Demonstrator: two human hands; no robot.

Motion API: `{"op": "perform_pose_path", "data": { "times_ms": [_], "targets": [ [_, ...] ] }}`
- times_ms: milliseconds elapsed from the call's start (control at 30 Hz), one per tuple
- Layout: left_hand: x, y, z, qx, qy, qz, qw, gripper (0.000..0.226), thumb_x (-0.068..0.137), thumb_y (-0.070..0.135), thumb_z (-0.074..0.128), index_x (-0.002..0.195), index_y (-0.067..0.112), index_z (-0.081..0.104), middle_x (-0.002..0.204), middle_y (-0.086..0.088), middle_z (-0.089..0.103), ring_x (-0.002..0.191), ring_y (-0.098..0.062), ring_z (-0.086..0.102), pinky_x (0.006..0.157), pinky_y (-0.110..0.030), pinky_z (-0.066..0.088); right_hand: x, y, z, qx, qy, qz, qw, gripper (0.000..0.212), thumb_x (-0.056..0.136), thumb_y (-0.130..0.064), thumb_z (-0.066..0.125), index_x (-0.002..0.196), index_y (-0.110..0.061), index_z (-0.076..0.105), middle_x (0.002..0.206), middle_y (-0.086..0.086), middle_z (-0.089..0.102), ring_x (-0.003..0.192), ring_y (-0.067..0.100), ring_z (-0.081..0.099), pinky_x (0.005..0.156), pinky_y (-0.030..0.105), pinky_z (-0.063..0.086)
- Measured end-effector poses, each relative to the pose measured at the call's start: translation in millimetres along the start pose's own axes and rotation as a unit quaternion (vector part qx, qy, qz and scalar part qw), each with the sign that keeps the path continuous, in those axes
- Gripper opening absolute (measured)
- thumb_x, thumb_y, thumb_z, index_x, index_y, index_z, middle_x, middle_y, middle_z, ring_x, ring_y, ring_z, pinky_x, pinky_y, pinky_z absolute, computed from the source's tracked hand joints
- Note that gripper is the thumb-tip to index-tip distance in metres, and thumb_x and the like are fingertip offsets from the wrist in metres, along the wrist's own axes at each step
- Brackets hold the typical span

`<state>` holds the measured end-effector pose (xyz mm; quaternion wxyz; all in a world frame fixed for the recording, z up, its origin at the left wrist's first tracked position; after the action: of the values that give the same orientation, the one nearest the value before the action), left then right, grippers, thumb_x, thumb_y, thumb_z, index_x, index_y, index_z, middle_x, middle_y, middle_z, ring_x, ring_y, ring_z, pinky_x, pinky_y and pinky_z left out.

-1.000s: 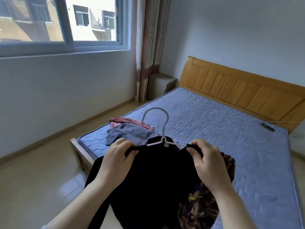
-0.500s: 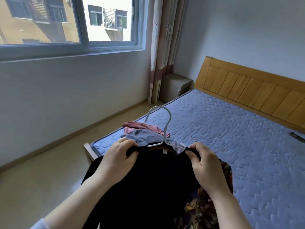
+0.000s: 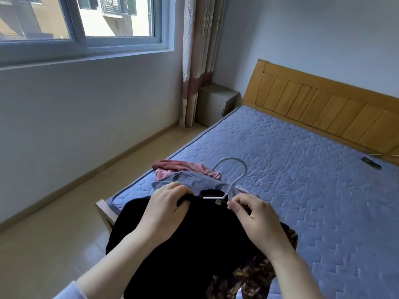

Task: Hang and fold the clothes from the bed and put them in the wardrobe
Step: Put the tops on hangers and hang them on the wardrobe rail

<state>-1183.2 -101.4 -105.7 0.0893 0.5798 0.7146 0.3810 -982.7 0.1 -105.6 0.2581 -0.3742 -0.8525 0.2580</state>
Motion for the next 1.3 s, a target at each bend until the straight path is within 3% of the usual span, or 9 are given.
{"op": "perform_pose_path", "data": {
  "times_ms": [133,267,500,667,867,933,1067,1133,1300],
  "targets": [
    [30.2,-43.1,-19.3,-0.025,-0.036,0.029,0.999,0.018,0.081,0.007,0.067,0.094,0.019,0.072,0.094,0.008,0.065,0.095,-0.015,0.059,0.087,-0.032,0.044,22.4,-23.7,29.9,0.026,0.043,0.037,0.998,0.027,0.091,-0.041,0.061,0.07,-0.024,0.061,0.058,-0.016,0.056,0.053,0.004,0.051,0.05,0.011,0.032],
    [52.7,-72.5,-23.9,-0.042,-0.062,0.045,0.996,0.019,0.082,0.008,0.066,0.094,0.021,0.07,0.094,0.01,0.064,0.095,-0.013,0.058,0.087,-0.031,0.045,42.0,-37.9,47.0,0.027,0.067,0.061,0.996,0.039,0.085,-0.06,0.051,0.073,-0.024,0.059,0.062,-0.007,0.058,0.055,0.009,0.053,0.054,0.024,0.041],
    [94.1,-95.2,3.6,-0.07,-0.117,0.055,0.989,0.02,0.08,0.01,0.066,0.094,0.024,0.069,0.094,0.011,0.061,0.093,-0.01,0.057,0.085,-0.025,0.044,68.2,-19.1,59.7,-0.022,0.068,0.108,0.992,0.035,0.092,-0.049,0.052,0.074,-0.019,0.057,0.072,-0.004,0.059,0.069,0.011,0.057,0.062,0.025,0.045],
    [132.5,-109.9,20.0,-0.075,-0.132,0.03,0.988,0.028,0.078,0.006,0.067,0.097,0.026,0.064,0.097,0.017,0.059,0.09,0.006,0.052,0.079,-0.003,0.036,86.8,16.2,59.7,-0.042,0.082,0.15,0.984,0.027,0.091,-0.047,0.055,0.073,-0.027,0.056,0.079,-0.018,0.062,0.072,0.001,0.056,0.062,0.012,0.04],
    [161.2,-123.5,40.7,-0.083,-0.149,0.006,0.985,0.029,0.081,0.005,0.066,0.09,0.032,0.064,0.097,0.014,0.064,0.094,0.001,0.059,0.086,-0.014,0.045,109.5,45.8,67.7,-0.048,0.1,0.163,0.98,0.028,0.092,-0.038,0.06,0.068,-0.025,0.062,0.087,-0.039,0.055,0.081,-0.015,0.051,0.067,0.0,0.035],
    [169.9,-129.3,47.0,-0.084,-0.151,0.002,0.985,0.03,0.081,0.005,0.066,0.089,0.034,0.062,0.096,0.014,0.064,0.093,0.0,0.06,0.085,-0.016,0.047,116.1,53.3,70.1,-0.049,0.094,0.173,0.979,0.029,0.093,-0.038,0.06,0.067,-0.025,0.062,0.086,-0.042,0.054,0.081,-0.016,0.051,0.067,0.002,0.037],
    [194.1,-146.6,60.3,-0.074,-0.172,-0.002,0.982,0.026,0.081,0.006,0.066,0.088,0.031,0.065,0.094,0.014,0.065,0.093,-0.003,0.061,0.086,-0.019,0.049,129.8,76.5,76.0,-0.03,0.065,0.214,0.974,0.031,0.094,-0.042,0.056,0.068,-0.025,0.059,0.064,-0.014,0.06,0.065,0.007,0.056,0.063,0.026,0.047],
    [211.4,-159.0,68.0,-0.071,-0.174,-0.006,0.982,0.02,0.081,0.005,0.065,0.091,0.022,0.069,0.095,0.011,0.065,0.093,-0.007,0.062,0.088,-0.023,0.049,137.0,86.9,80.9,-0.034,0.063,0.227,0.971,0.031,0.094,-0.044,0.055,0.069,-0.025,0.058,0.061,-0.003,0.058,0.059,0.012,0.053,0.06,0.029,0.045],
    [253.7,-196.3,88.6,-0.073,-0.192,-0.02,0.979,0.018,0.084,0.003,0.064,0.093,0.017,0.07,0.097,0.006,0.065,0.09,-0.01,0.062,0.087,-0.023,0.047,167.3,107.6,104.0,-0.031,0.065,0.255,0.964,0.031,0.094,-0.043,0.056,0.066,-0.028,0.057,0.055,-0.007,0.053,0.055,0.012,0.05,0.056,0.03,0.043]
  ]
}}
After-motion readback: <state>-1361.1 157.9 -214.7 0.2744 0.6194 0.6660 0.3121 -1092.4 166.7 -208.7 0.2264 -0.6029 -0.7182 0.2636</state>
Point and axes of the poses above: each hand's wrist, its own x-axis towards the middle knuckle, its own z-axis out of the palm, y = z × x, the point moved 2 cm from there along x, towards the middle knuckle
